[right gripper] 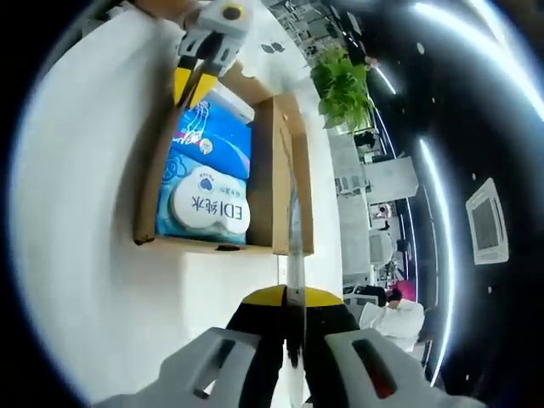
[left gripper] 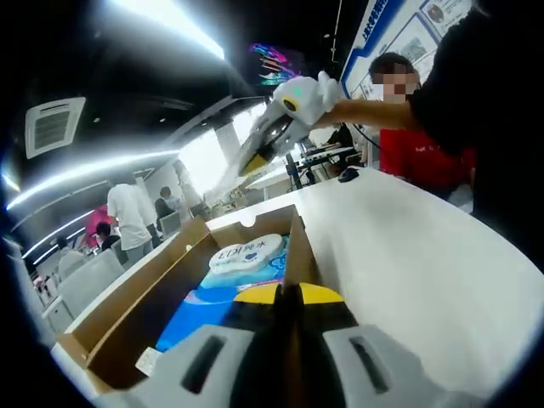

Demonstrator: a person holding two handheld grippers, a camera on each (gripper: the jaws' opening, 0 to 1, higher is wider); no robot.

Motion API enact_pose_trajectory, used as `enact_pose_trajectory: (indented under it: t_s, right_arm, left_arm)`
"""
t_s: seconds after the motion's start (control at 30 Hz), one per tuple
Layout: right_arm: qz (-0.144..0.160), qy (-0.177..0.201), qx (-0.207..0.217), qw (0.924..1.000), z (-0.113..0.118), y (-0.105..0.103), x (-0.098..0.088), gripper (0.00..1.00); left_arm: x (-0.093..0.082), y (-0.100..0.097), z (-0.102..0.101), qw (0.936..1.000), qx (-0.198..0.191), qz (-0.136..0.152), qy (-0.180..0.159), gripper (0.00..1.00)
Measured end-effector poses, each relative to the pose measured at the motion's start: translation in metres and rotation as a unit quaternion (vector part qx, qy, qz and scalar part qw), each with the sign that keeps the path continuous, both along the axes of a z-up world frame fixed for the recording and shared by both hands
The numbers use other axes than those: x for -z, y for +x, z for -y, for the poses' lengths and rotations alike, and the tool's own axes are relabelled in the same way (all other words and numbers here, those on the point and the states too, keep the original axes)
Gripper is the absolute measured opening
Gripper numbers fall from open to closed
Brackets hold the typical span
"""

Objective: Operate the shoe box by opening the lid, removing the specified soft item, and placing it in the target area until the item is outside and the box remains undamaged.

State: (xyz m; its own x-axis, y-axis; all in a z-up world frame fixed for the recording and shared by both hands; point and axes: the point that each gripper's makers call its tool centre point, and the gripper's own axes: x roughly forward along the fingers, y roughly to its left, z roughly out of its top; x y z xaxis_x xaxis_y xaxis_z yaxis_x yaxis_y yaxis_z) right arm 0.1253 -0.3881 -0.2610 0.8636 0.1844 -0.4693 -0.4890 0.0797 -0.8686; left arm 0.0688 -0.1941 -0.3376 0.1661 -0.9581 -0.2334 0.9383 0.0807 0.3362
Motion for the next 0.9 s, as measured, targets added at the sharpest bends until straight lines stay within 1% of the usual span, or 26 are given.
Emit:
enact_pose_trajectory:
  t_s: [0.2, 0.4, 0.57, 0.73, 0.9]
  right_arm:
    - [-0.012, 0.008, 0.014, 0.9998, 0.023, 0.003, 0.018, 0.02]
    - [-0.025, 0.014, 0.021, 0.9994, 0.037, 0.01, 0.035, 0.02]
    - [-0.034, 0.016, 0.026, 0.999, 0.044, 0.014, 0.046, 0.02]
    - [-0.052, 0.009, 0.025, 0.9983, 0.047, 0.021, 0.065, 0.02]
    - [-0.071, 0.007, 0.026, 0.9971, 0.05, 0.023, 0.082, 0.02]
  left_arm:
    - [-0.001, 0.001, 0.0, 1.0, 0.0, -0.001, 0.0, 0.06]
    - [0.0, 0.002, 0.0, 1.0, 0.0, -0.001, -0.001, 0.06]
    - [0.0, 0.001, 0.0, 1.0, 0.0, -0.001, -0.001, 0.06]
    - [-0.001, 0.001, 0.001, 1.0, 0.0, -0.001, -0.001, 0.06]
    - [-0.001, 0.001, 0.001, 1.0, 0.0, -0.001, -0.001, 0.06]
